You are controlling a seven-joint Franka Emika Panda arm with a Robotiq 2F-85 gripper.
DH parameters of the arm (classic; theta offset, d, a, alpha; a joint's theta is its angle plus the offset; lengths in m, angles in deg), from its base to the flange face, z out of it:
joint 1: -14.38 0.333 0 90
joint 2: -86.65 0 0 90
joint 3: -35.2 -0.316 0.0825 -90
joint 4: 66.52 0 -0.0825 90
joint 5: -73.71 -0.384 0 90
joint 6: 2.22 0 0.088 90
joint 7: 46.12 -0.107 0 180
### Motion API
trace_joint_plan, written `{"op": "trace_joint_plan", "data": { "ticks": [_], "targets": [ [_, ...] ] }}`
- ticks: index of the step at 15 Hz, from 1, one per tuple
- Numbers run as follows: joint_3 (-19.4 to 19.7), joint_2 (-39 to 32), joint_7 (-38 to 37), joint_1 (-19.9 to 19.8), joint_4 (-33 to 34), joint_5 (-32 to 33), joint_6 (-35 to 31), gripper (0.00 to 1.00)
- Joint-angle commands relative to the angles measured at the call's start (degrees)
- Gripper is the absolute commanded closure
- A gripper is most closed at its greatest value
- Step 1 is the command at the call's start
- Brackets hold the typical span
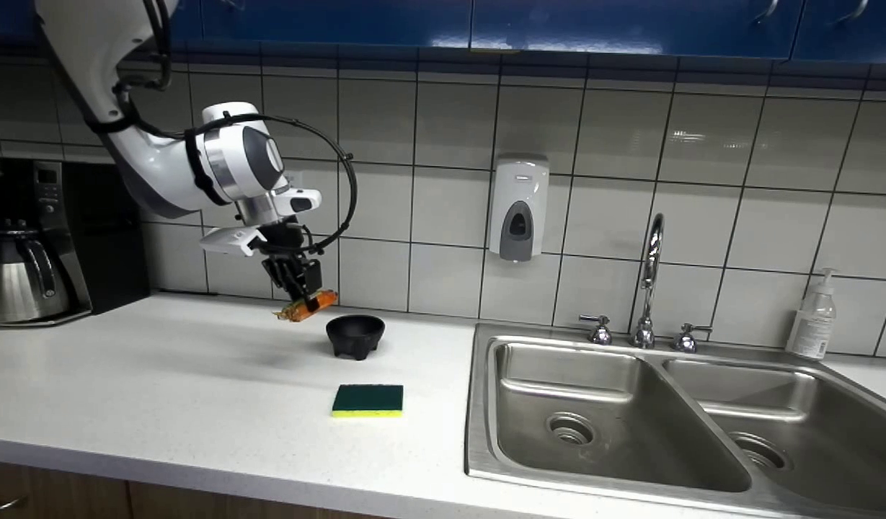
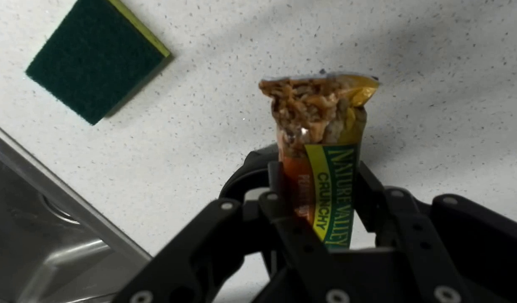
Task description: Put the packet in the black bowl
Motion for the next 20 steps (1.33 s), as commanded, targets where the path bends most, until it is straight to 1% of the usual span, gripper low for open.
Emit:
{"op": "trace_joint_plan", "data": {
  "ticks": [1, 6, 13, 20],
  "targets": [
    [-0.1, -0.6, 4.0, -0.7, 1.5, 0.1, 0.8, 0.84],
    [0.7, -2.6, 7.1, -1.1, 3.2, -0.2, 0.3, 0.84],
    [2.8, -5.8, 12.4, -2.4, 6.5, -4.2, 0.0, 0.84],
    [3.6, -10.1, 17.8, -2.4, 10.1, -9.9, 0.7, 0.84]
  ]
}}
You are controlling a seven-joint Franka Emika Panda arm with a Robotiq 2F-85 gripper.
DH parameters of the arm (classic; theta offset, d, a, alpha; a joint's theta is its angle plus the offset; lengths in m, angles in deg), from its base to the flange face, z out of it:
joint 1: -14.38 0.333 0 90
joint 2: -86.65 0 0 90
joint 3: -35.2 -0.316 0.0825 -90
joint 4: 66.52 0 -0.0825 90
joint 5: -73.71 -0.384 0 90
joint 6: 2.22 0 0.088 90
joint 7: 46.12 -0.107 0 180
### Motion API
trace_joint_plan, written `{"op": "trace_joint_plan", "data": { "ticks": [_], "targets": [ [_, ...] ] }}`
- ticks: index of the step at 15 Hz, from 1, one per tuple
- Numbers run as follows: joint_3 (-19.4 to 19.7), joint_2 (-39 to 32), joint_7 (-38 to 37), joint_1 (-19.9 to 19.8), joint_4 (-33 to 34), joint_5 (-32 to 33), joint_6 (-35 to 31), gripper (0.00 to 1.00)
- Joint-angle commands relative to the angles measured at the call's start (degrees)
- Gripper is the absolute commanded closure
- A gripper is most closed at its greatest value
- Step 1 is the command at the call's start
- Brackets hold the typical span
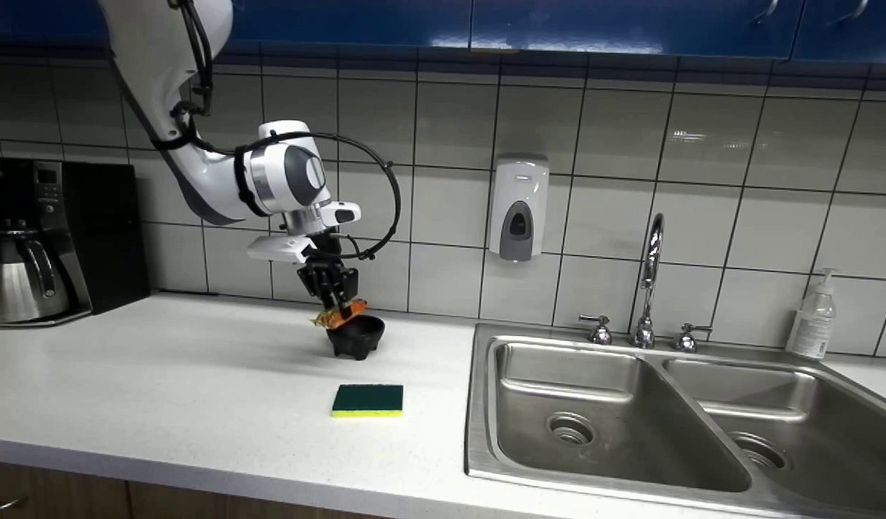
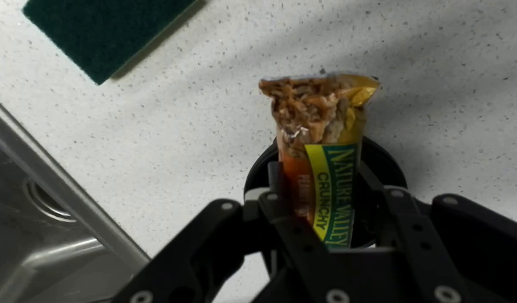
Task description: Put the packet in the black bowl
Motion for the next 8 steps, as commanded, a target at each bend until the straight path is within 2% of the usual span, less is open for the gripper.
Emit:
{"op": "trace_joint_plan", "data": {
  "ticks": [1, 6, 7, 8],
  "targets": [
    [0.2, -3.3, 3.9, -0.4, 3.7, -3.1, 0.8, 0.84],
    [0.8, -5.9, 5.2, -0.1, 6.3, -5.0, 1.4, 0.84],
    [0.9, -6.3, 5.7, -0.1, 6.8, -5.3, 1.8, 0.34],
    [1.1, -6.7, 5.9, -0.1, 7.2, -5.5, 1.9, 0.32]
  ]
}}
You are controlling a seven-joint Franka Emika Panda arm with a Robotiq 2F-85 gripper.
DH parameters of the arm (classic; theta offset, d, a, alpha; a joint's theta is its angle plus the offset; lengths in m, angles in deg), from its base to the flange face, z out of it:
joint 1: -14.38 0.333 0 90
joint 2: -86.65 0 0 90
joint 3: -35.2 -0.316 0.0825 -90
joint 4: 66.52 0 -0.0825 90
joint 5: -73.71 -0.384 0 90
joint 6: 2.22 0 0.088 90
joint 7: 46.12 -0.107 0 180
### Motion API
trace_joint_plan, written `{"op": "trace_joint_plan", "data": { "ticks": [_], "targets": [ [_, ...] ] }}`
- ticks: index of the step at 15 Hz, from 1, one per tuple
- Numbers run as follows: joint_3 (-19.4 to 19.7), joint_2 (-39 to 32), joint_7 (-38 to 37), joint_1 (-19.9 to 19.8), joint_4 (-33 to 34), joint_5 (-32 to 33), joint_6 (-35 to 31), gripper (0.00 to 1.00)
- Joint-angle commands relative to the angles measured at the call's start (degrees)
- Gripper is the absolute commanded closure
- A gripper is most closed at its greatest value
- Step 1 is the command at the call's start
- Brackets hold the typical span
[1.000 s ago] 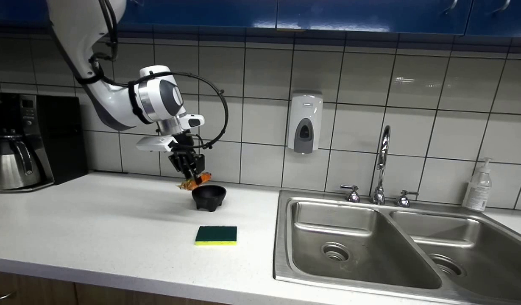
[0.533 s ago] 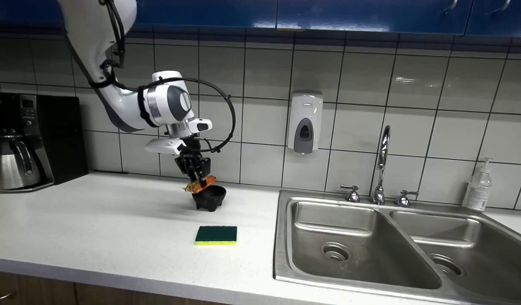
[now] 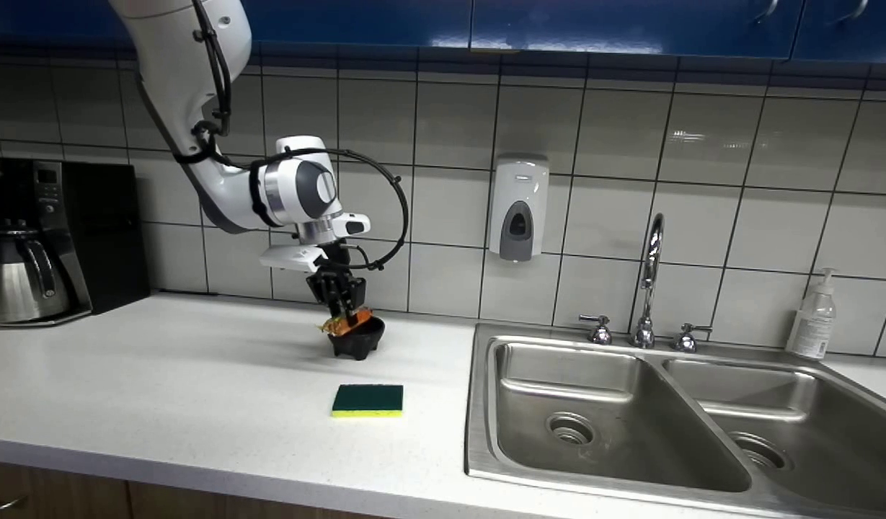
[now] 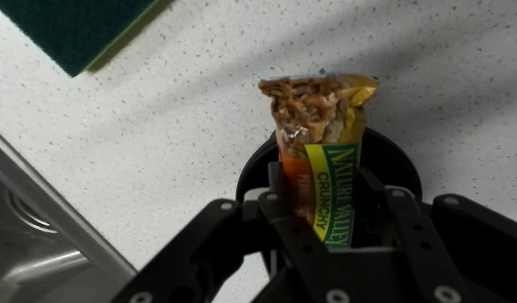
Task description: Put the packet in the black bowl
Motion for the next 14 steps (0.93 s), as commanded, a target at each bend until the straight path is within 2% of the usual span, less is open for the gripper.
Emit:
{"op": "trace_joint_plan", "data": {
  "ticks": [1, 3, 5, 14],
  "targets": [
    [0.4, -1.7, 3.0, 0.0, 3.0, -1.9, 1.7, 0.25],
    [0.6, -2.0, 3.2, 0.1, 3.4, -2.0, 1.7, 0.11],
    [0.6, -2.2, 3.4, 0.1, 3.7, -2.1, 1.6, 0.00],
    [0.5, 3.5, 4.5, 1.0, -1.8, -0.5, -0.5, 0.00]
  ]
}}
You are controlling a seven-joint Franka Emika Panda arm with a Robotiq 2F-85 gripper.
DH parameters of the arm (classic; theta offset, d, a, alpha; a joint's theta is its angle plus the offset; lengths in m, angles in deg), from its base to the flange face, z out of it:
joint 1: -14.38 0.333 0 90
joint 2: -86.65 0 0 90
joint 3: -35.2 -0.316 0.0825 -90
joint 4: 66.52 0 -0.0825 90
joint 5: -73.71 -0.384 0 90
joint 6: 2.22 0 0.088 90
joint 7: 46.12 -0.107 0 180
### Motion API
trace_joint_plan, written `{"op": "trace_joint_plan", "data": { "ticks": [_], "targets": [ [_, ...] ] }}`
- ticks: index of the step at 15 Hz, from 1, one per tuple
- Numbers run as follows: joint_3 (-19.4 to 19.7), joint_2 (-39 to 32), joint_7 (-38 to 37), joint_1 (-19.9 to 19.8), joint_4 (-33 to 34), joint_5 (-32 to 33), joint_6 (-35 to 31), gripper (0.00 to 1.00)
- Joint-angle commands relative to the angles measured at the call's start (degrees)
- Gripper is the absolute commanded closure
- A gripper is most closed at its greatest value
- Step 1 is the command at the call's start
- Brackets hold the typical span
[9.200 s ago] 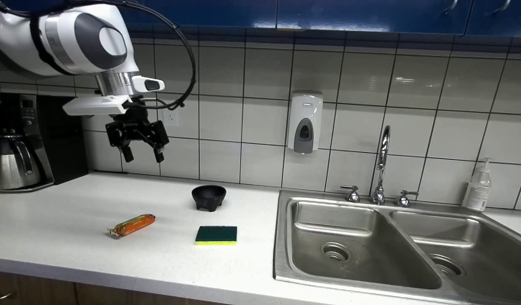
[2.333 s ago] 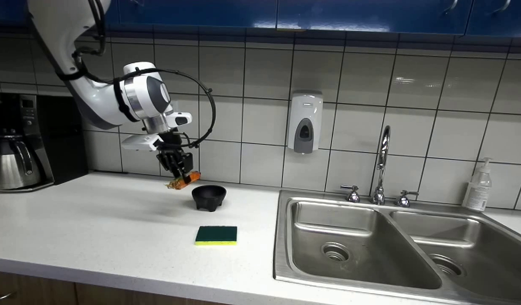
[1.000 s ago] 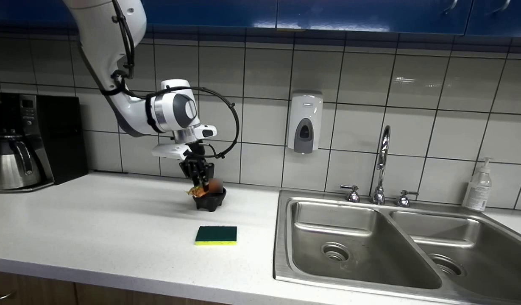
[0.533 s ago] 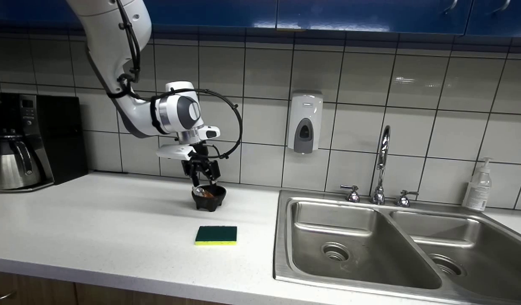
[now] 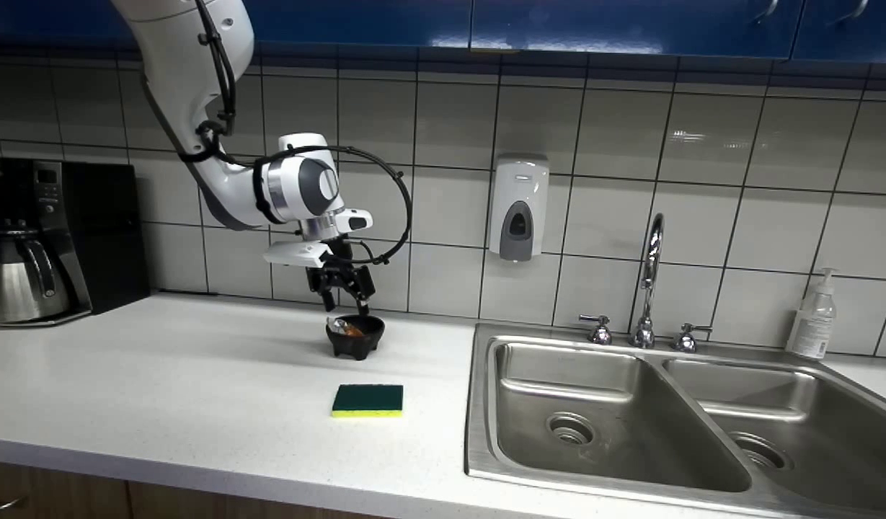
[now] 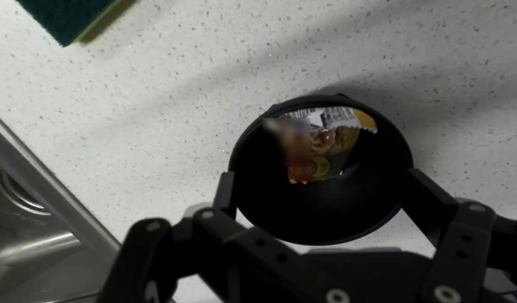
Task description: Put the packet in the black bowl
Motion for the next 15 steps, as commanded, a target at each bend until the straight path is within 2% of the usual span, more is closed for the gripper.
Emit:
{"op": "trace_joint_plan", "data": {
  "ticks": [1, 9, 15],
  "targets": [
    [0.0, 5.1, 2.7, 0.6, -4.6, 0.0, -0.8, 0.00],
    [-0.9, 14.9, 6.8, -0.3, -16.5, 0.8, -4.9, 0.00],
    [-1.2, 24.1, 11.6, -2.6, -25.5, 2.4, -8.4, 0.00]
  ]
}}
